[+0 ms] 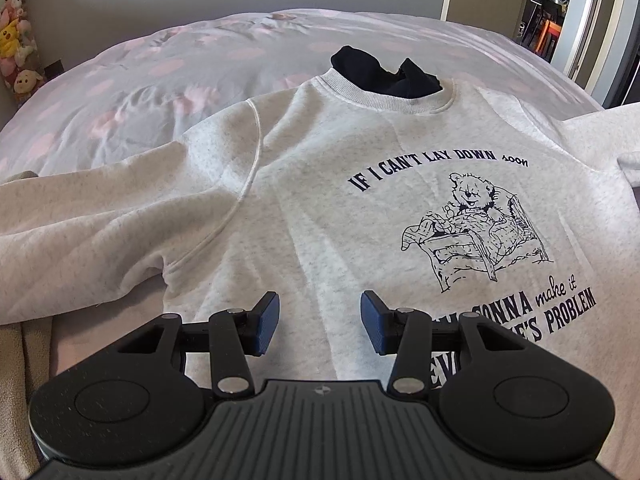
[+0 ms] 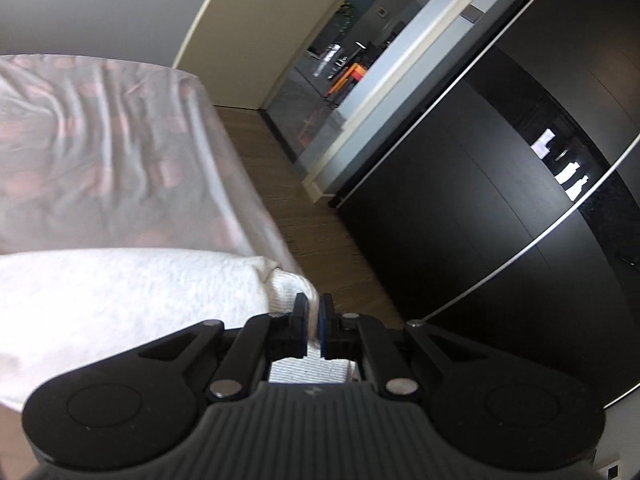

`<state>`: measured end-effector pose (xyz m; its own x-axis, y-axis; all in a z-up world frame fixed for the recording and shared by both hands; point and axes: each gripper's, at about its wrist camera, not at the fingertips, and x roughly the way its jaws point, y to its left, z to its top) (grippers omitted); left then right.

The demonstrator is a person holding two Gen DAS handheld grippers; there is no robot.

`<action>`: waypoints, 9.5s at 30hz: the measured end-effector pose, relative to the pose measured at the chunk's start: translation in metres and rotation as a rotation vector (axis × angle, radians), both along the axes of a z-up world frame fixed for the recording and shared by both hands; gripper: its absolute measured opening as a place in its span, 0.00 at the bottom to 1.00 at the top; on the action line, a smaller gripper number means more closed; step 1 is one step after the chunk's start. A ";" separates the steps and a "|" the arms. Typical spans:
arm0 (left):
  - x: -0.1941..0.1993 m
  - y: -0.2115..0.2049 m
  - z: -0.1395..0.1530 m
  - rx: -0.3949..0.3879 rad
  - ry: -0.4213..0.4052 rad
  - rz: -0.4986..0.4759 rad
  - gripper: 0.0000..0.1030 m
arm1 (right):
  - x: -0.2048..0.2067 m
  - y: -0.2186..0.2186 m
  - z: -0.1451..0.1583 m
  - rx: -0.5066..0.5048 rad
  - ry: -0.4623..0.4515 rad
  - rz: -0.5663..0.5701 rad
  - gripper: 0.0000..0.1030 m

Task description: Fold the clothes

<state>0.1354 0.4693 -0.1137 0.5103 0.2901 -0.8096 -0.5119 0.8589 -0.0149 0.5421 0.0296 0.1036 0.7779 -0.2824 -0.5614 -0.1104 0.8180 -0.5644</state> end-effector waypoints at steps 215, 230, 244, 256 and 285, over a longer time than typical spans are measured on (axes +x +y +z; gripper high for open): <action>0.466 -0.118 -0.024 -0.078 0.367 -0.988 0.15 | -0.146 0.201 -0.251 0.218 0.382 0.672 0.17; 0.475 -0.121 -0.025 -0.022 0.206 -0.824 0.01 | -0.143 0.179 -0.250 0.298 0.403 0.631 0.12; 0.410 -0.072 0.052 0.137 0.079 -0.657 0.31 | -0.147 0.155 -0.228 0.295 0.380 0.590 0.31; 0.120 0.068 0.093 0.197 0.173 -0.046 0.40 | -0.204 0.193 -0.203 0.269 0.277 0.747 0.48; -0.276 0.205 0.038 -0.065 -0.270 1.106 0.52 | -0.429 0.369 -0.177 0.059 0.437 1.136 0.63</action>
